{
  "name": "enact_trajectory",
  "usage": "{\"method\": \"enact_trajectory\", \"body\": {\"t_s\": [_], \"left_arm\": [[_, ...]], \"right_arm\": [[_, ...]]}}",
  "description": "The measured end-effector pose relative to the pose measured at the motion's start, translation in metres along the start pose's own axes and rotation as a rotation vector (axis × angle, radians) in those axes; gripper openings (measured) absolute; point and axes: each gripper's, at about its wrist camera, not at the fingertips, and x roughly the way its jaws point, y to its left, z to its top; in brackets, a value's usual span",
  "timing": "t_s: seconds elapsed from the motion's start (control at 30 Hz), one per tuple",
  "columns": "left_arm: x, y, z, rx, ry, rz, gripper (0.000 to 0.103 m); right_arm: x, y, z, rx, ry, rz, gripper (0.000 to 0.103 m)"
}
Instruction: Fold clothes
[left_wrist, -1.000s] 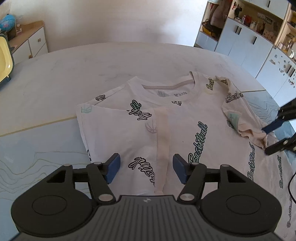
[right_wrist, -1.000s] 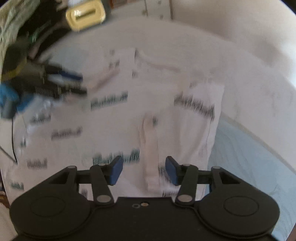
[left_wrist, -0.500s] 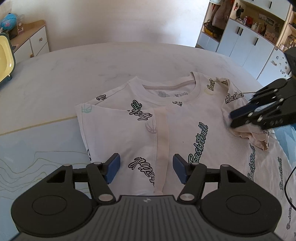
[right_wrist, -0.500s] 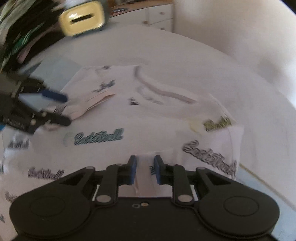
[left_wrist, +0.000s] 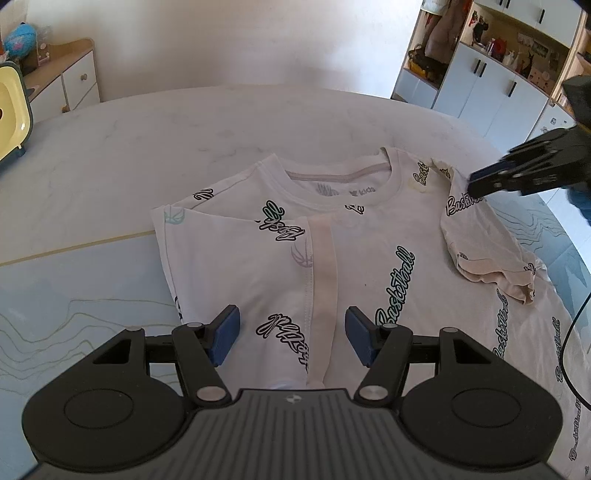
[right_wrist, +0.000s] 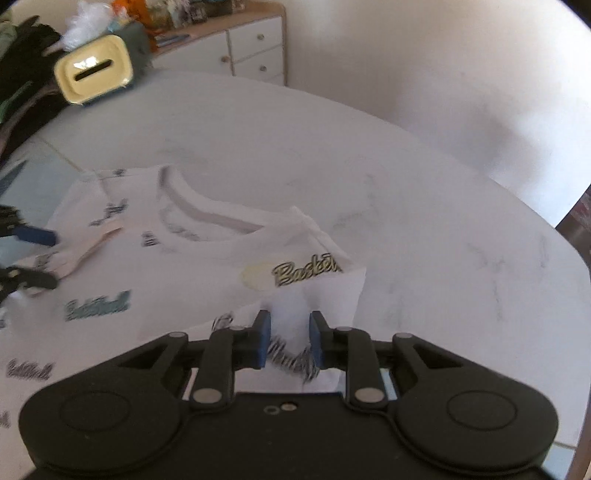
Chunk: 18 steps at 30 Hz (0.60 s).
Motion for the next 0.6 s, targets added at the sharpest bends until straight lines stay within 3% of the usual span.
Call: {"method": "enact_trajectory", "body": {"t_s": [0.13,0.23,0.43,0.6], "left_arm": [[0.000,-0.002,0.001,0.004,0.008,0.006,0.062],[-0.001,-0.003,0.001,0.004,0.008,0.008,0.062],[0.000,-0.001,0.000,-0.003,0.007,0.003,0.062],[0.000,-0.001,0.002,0.002,0.013,0.006,0.062]], "right_arm": [[0.013,-0.004,0.005,0.013,-0.004,-0.005,0.103],[-0.002,-0.005,-0.001,-0.005,-0.011,-0.007,0.103],[-0.047,-0.005,-0.047,-0.035,0.029,0.036,0.103],[-0.054,0.005,-0.080,-0.037,0.090,0.080,0.103]]}}
